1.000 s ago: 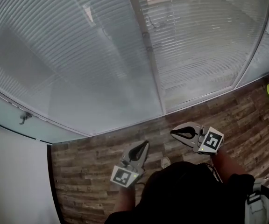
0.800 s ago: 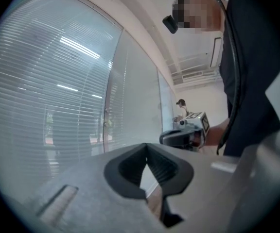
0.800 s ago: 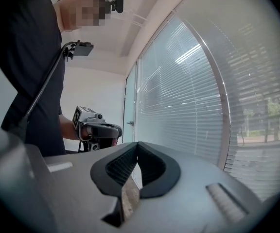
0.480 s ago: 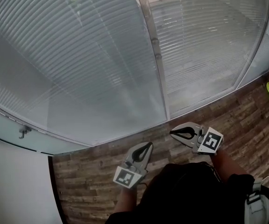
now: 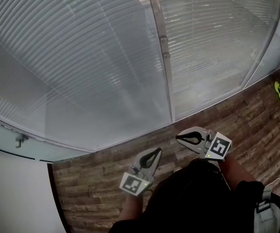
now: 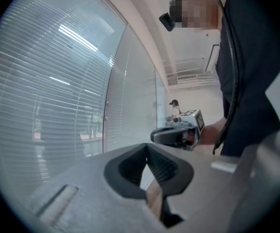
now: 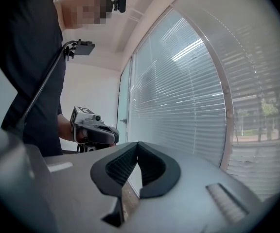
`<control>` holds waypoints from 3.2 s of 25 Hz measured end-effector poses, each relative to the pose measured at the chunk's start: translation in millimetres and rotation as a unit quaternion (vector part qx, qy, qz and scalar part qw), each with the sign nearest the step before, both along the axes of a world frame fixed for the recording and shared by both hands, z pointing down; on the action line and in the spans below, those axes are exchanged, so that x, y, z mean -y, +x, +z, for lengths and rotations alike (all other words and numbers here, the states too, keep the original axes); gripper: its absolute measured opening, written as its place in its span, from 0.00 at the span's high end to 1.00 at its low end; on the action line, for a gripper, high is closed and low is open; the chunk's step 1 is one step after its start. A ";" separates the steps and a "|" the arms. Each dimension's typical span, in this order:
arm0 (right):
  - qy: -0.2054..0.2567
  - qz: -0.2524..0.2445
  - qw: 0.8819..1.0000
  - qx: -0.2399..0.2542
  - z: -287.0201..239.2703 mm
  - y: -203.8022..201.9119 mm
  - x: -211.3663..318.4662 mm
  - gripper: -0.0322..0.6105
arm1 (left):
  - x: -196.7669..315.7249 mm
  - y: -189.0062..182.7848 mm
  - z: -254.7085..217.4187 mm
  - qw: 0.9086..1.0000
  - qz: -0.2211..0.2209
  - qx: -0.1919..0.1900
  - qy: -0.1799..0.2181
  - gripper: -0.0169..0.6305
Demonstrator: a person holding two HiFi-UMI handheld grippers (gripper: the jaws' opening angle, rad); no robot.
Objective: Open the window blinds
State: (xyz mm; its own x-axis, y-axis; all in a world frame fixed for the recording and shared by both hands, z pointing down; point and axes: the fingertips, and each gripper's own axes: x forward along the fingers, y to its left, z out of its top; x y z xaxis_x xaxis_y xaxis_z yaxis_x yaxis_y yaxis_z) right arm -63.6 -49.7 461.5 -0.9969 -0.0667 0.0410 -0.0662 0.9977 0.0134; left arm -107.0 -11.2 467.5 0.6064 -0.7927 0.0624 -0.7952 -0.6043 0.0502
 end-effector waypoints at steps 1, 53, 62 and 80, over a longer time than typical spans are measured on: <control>0.000 0.002 1.000 0.000 -0.4 0.0 0.8 0.94 | 0.7 -0.5 0.4 1.000 0.001 0.000 -0.001 0.97; 0.039 0.007 0.999 -0.007 -32.2 19.7 194.7 0.94 | 162.7 6.9 -31.7 0.998 -0.058 0.030 0.013 0.97; 0.077 0.027 0.996 -0.033 -35.4 22.8 201.8 0.94 | 174.4 7.9 -35.0 0.998 -0.033 0.035 0.027 0.97; 0.156 0.174 0.963 -0.134 -62.1 12.8 257.9 0.94 | 169.3 -13.5 -25.4 0.999 0.020 0.026 0.026 0.97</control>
